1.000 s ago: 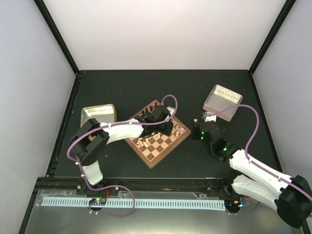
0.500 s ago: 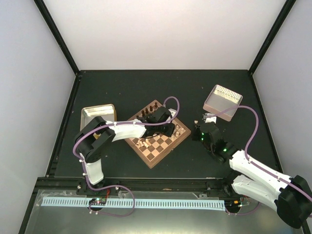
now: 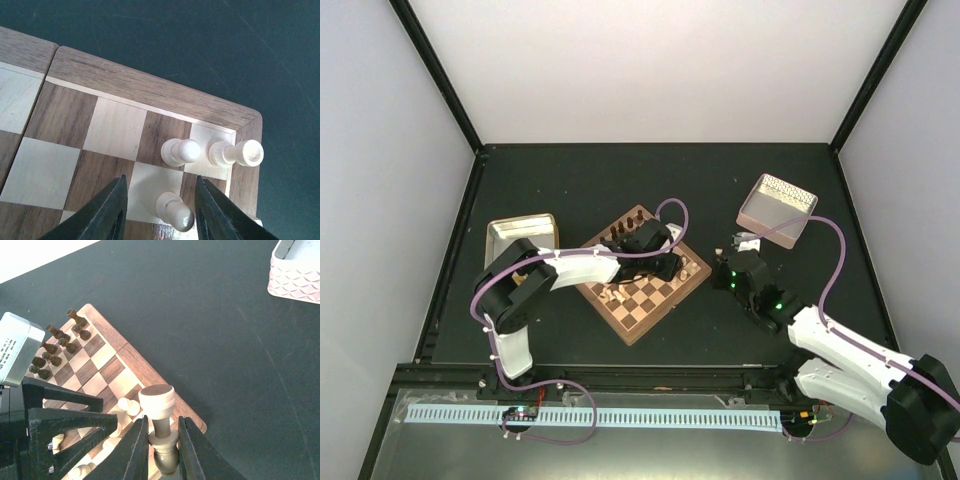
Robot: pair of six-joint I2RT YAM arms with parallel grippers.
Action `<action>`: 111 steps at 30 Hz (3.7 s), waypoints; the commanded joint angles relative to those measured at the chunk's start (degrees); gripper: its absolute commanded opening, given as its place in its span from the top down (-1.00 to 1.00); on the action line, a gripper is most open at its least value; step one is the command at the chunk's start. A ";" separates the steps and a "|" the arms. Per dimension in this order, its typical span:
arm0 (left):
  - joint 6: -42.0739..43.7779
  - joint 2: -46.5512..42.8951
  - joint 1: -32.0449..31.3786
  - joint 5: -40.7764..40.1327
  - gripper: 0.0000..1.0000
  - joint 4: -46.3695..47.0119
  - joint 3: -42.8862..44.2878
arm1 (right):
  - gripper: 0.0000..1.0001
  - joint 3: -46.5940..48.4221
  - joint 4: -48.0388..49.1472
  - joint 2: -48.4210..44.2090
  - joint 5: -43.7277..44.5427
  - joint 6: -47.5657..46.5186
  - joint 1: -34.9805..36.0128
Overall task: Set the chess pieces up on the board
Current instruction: Place the chess piece on the chessboard.
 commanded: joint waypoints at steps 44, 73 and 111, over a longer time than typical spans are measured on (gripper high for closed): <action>5.21 1.88 0.03 -0.92 0.48 -7.73 5.79 | 0.69 -0.07 2.93 0.13 -3.24 -0.18 -0.38; -9.50 -32.33 6.18 1.81 -0.07 -9.32 -5.33 | 0.69 5.20 17.55 -0.35 -36.96 -24.87 -0.22; -20.13 -37.02 18.65 32.09 0.97 4.99 -14.46 | -0.38 14.82 24.78 17.08 -45.82 -16.43 0.84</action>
